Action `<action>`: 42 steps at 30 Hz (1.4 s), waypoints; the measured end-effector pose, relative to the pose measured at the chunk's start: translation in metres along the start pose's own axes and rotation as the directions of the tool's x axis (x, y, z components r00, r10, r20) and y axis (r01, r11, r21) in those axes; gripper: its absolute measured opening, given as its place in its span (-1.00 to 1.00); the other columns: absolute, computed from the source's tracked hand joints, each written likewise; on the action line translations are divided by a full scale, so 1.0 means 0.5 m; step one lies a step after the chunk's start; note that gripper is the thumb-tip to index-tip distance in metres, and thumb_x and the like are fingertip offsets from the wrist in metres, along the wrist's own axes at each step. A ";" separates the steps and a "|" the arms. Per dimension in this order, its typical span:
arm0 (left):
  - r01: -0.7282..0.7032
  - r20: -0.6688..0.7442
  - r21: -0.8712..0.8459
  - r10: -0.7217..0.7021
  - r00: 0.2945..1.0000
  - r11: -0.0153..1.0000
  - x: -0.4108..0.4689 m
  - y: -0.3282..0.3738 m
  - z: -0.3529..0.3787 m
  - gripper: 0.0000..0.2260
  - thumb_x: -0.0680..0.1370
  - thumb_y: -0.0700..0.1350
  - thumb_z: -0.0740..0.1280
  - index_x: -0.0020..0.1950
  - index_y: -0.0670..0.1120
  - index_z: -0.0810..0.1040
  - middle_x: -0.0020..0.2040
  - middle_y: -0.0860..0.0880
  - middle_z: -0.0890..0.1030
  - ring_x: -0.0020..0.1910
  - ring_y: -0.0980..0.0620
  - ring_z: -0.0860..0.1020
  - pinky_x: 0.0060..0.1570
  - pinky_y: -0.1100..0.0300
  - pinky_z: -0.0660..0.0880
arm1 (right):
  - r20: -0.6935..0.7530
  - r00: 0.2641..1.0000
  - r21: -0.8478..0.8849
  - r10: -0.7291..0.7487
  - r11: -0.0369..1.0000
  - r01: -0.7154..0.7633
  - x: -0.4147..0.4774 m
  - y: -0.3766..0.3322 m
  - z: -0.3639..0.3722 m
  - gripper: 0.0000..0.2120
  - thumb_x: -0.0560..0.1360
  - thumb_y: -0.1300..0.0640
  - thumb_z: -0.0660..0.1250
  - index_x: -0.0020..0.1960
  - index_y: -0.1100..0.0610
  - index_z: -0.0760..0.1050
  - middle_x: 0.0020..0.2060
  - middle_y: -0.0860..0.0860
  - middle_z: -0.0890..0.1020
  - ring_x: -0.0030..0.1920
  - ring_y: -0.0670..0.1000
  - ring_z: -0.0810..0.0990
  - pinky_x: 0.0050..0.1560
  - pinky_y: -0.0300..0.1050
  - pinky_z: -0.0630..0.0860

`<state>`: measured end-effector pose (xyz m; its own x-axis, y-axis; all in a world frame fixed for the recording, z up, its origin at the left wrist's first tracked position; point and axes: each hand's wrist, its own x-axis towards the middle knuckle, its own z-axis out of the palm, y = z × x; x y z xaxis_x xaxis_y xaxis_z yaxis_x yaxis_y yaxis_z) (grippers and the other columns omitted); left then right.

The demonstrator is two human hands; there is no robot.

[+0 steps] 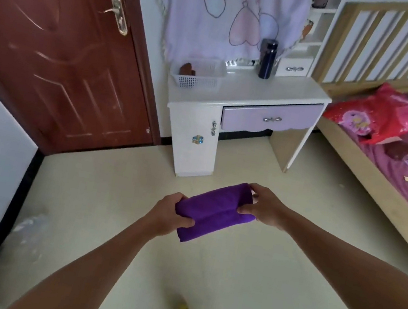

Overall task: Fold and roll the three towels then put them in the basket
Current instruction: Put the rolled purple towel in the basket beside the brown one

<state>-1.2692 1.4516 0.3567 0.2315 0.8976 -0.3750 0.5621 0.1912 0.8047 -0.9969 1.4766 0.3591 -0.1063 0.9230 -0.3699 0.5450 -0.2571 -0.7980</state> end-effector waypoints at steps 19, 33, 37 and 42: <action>0.022 -0.097 0.002 -0.022 0.995 1.000 0.757 0.259 -0.337 -0.64 0.31 -0.18 0.53 0.04 -0.09 0.50 -0.04 -0.11 0.63 -0.05 -0.10 0.62 -0.05 -0.03 0.60 | 0.018 0.990 -0.075 -0.139 0.987 0.140 0.807 -0.259 -0.334 -0.38 0.32 0.15 0.51 0.33 -0.02 0.40 0.03 -0.03 0.57 0.05 -0.01 0.54 -0.16 -0.18 0.51; 0.123 -0.230 -0.187 -0.166 0.959 0.975 1.145 0.361 -0.486 -0.63 0.38 -0.16 0.50 0.12 -0.07 0.46 0.01 -0.03 0.59 -0.01 0.00 0.58 -0.15 0.21 0.58 | 0.104 0.981 -0.051 -0.162 0.985 0.168 1.309 -0.472 -0.469 -0.59 0.38 0.18 0.45 0.22 0.06 0.52 -0.16 0.00 0.63 -0.15 -0.03 0.59 -0.23 -0.21 0.47; 0.101 -0.227 -0.225 -0.153 0.962 0.969 1.264 0.358 -0.535 -0.71 0.45 -0.14 0.41 0.15 -0.06 0.46 0.01 -0.01 0.57 -0.08 0.09 0.56 -0.27 0.33 0.47 | 0.067 0.987 -0.023 -0.148 0.989 0.149 1.437 -0.521 -0.472 -0.62 0.41 0.19 0.40 0.23 0.07 0.53 -0.15 -0.02 0.61 -0.13 -0.03 0.57 -0.23 -0.21 0.44; 0.099 -0.166 -0.293 -0.152 0.974 0.951 1.405 0.347 -0.594 -0.73 0.48 -0.07 0.36 0.13 0.05 0.39 0.03 0.03 0.53 -0.03 0.09 0.55 -0.24 0.34 0.47 | 0.040 0.994 -0.015 -0.106 0.994 0.107 1.595 -0.580 -0.480 -0.65 0.42 0.23 0.37 0.20 0.11 0.57 -0.12 -0.02 0.63 -0.09 0.01 0.60 -0.13 -0.13 0.53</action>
<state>-1.2451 2.2331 0.3695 0.0084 0.9112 -0.4118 0.3247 0.3870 0.8630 -1.0400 2.3559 0.4096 -0.1970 0.9328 -0.3018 0.5429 -0.1525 -0.8258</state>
